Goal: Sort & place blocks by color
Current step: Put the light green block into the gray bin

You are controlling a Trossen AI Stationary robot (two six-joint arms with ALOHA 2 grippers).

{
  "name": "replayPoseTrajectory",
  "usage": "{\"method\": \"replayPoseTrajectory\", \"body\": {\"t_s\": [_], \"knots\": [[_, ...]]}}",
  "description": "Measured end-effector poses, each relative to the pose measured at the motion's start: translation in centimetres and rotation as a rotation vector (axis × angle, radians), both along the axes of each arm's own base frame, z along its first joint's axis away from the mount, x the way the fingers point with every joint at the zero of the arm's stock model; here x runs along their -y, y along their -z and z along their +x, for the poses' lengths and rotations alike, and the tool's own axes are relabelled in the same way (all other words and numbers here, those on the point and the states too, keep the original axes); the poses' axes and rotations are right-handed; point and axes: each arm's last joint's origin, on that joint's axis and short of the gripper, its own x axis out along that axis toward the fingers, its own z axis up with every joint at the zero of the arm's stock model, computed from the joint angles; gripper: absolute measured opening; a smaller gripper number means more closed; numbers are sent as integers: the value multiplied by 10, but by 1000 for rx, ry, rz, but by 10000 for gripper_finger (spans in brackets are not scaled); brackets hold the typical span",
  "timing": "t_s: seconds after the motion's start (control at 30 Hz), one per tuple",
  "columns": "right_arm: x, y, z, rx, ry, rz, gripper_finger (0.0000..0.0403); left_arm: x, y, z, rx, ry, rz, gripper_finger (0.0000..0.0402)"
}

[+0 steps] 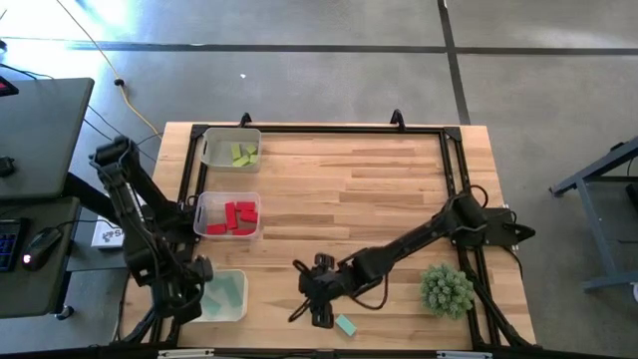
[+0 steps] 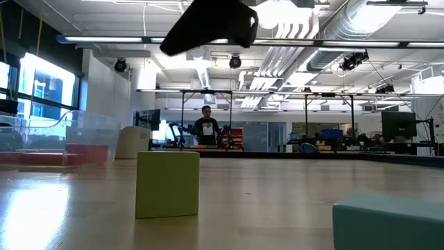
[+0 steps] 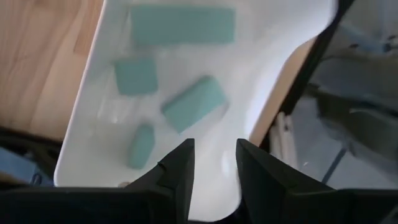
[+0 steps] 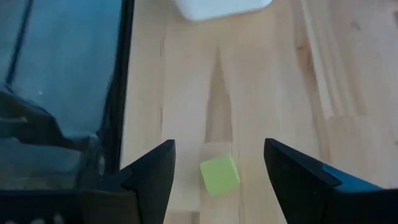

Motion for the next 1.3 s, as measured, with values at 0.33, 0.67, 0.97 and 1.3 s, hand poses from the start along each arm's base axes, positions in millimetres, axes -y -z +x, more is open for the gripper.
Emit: {"method": "replayPoseTrajectory", "body": {"t_s": [0.33,0.67,0.97,1.3], "knots": [[-10,26,3,-21,-109,-91,233,-13,-19,0,251,-87,14,106],[-12,51,7,-70,-144,-131,233,-13,-38,6,525,-88,-21,106],[-12,59,8,-105,-178,-115,233,-13,-46,12,661,-78,3,106],[-12,64,8,-110,-165,-138,233,-19,-46,19,669,-85,39,106]]}}
